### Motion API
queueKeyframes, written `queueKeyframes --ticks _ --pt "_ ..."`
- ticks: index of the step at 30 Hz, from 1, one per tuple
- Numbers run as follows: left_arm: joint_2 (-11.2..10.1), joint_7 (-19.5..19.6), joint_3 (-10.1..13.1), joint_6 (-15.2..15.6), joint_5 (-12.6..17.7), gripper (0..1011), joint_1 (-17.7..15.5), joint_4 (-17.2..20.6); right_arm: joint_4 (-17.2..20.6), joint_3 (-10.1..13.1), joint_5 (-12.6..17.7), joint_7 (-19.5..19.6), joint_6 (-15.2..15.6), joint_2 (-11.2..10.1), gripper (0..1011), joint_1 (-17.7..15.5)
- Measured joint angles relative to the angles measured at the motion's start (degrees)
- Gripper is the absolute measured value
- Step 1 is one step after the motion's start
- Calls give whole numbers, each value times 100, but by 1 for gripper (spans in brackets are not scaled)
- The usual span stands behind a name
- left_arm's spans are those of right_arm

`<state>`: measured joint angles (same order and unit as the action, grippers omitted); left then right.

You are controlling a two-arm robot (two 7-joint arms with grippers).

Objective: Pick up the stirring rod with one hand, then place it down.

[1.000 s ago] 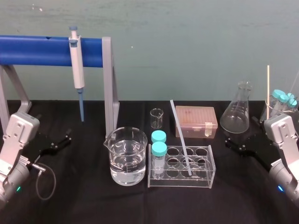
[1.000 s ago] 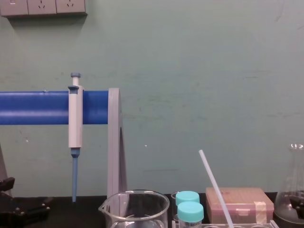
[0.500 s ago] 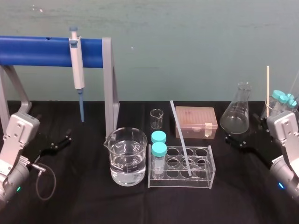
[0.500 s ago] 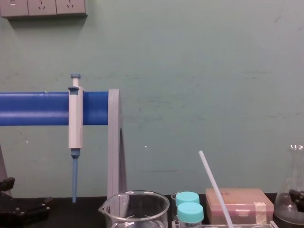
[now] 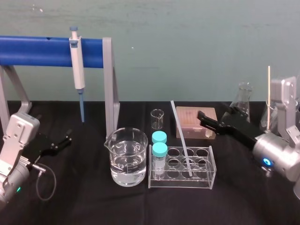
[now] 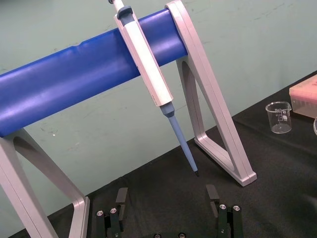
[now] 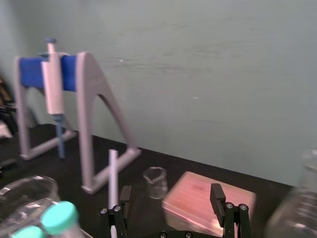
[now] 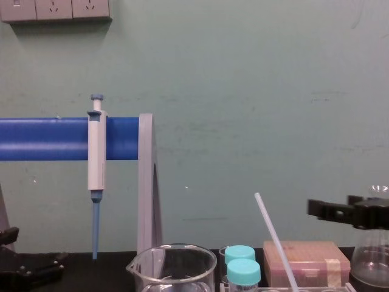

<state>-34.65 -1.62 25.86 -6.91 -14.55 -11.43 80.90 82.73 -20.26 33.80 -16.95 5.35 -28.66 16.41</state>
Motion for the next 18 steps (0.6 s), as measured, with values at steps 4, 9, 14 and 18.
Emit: queueKeyframes --ticks 4,9,14,18 --pt "0 0 0 0 0 1000 0 0 -73 -65 75 -256 206 140 1003 186" --pt "0 0 0 0 0 1000 0 0 -200 -236 2 -529 330 274 1003 404" --pt "0 0 0 0 0 1000 0 0 -399 -394 -133 -632 399 383 1003 584" --pt "0 0 0 0 0 1000 0 0 -623 -494 -261 -661 410 503 1003 734"
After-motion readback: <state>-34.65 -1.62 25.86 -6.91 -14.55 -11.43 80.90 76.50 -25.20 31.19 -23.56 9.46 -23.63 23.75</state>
